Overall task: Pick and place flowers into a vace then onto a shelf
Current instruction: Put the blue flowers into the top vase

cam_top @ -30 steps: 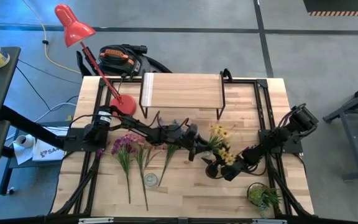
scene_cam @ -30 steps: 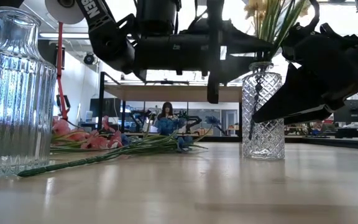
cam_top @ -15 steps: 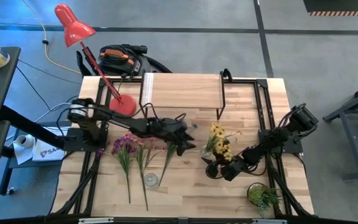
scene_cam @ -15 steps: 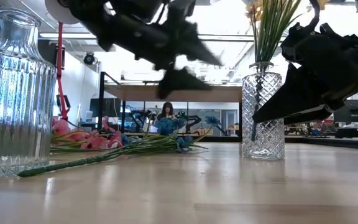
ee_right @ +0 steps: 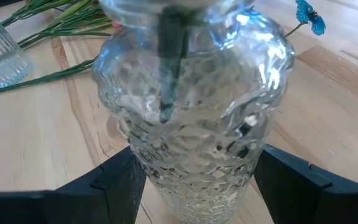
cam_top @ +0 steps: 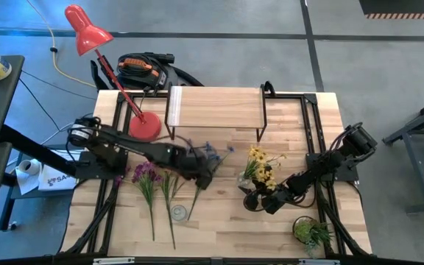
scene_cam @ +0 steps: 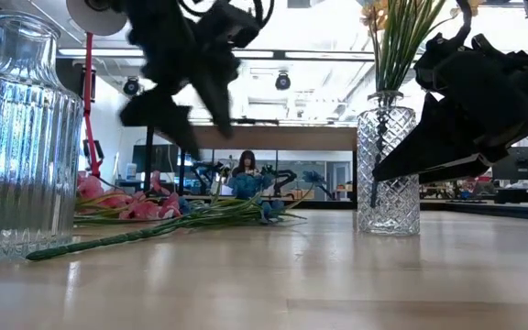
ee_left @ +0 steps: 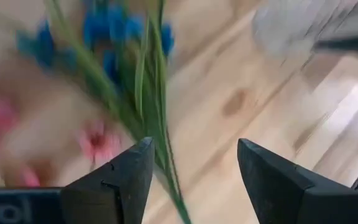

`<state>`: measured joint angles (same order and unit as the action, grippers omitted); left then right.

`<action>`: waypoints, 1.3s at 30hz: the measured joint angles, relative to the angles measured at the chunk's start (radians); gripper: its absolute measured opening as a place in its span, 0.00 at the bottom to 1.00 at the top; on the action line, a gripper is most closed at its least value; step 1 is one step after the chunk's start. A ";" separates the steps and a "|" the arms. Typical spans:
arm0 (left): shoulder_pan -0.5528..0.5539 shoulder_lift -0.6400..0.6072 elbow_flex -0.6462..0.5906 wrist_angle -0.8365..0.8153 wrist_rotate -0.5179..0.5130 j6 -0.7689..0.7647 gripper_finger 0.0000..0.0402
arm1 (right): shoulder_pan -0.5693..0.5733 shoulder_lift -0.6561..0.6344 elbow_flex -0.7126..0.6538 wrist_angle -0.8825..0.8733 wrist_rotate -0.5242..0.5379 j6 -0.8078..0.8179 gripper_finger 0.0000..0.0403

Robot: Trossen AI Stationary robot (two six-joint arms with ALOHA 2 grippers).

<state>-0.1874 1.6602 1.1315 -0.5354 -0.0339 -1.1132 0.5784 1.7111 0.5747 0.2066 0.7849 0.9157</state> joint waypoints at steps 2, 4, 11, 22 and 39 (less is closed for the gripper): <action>-0.026 0.020 0.006 -0.007 0.001 -0.043 0.67 | -0.003 0.000 0.000 0.000 -0.001 0.000 0.66; -0.040 0.043 0.009 0.000 0.000 -0.076 0.68 | -0.006 0.000 0.000 0.000 -0.004 0.000 0.66; -0.049 0.150 0.010 0.066 0.025 -0.107 0.71 | -0.007 0.000 0.000 -0.003 -0.005 -0.004 0.66; -0.040 0.237 0.021 0.049 -0.062 -0.119 0.60 | -0.008 0.000 0.000 -0.015 -0.002 0.000 0.66; 0.059 0.235 0.011 0.119 -0.242 -0.032 0.09 | -0.001 0.004 -0.003 -0.077 -0.027 -0.001 0.65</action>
<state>-0.1288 1.8952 1.1426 -0.4168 -0.2759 -1.1452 0.5770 1.7148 0.5722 0.1291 0.7582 0.9149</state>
